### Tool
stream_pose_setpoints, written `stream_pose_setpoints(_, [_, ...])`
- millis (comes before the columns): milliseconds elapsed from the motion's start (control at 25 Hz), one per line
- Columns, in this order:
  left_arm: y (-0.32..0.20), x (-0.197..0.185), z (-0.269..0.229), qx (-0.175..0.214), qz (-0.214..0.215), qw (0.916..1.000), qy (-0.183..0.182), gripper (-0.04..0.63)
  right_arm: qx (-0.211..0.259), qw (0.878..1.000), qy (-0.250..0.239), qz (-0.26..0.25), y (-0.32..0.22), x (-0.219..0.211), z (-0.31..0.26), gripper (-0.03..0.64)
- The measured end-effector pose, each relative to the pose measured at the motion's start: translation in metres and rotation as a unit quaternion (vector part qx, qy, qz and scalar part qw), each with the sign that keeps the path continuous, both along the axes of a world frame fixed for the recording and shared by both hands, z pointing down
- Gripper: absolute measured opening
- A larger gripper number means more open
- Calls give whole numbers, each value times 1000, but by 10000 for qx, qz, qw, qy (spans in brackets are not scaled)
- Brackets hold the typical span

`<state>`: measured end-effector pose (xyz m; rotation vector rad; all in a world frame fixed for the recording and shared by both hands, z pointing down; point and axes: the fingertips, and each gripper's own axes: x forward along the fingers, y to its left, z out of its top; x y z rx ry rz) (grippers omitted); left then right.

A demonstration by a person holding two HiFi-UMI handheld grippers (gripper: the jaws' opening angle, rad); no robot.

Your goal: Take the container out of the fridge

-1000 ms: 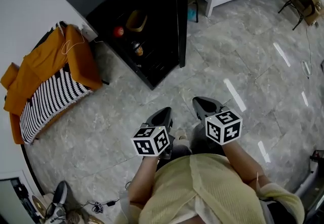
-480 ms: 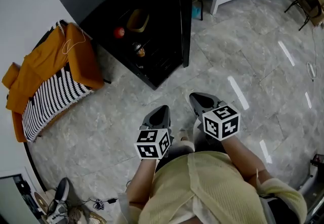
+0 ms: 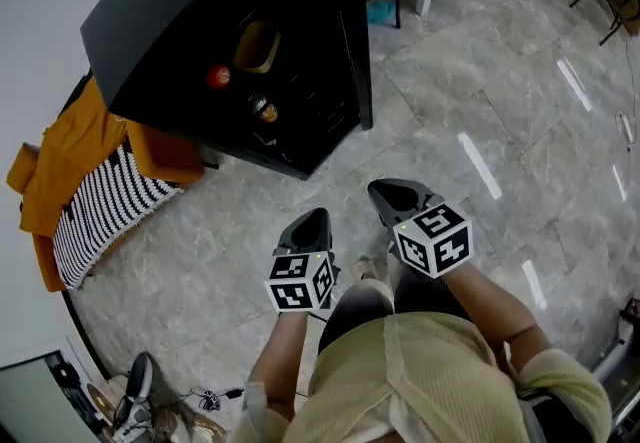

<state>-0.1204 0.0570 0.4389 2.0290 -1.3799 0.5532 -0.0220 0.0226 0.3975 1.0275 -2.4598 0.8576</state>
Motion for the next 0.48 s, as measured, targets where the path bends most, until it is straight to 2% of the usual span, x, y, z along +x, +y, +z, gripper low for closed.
stream_pose_setpoints(280, [-42, 4, 9, 67, 58, 9997, -240, 26, 23, 9998, -46, 183, -33, 13, 11, 28])
stream_pose_setpoints(480, [-64, 8, 17, 250, 180, 9984, -482, 26, -63, 9997, -83, 223, -52, 15, 29, 28])
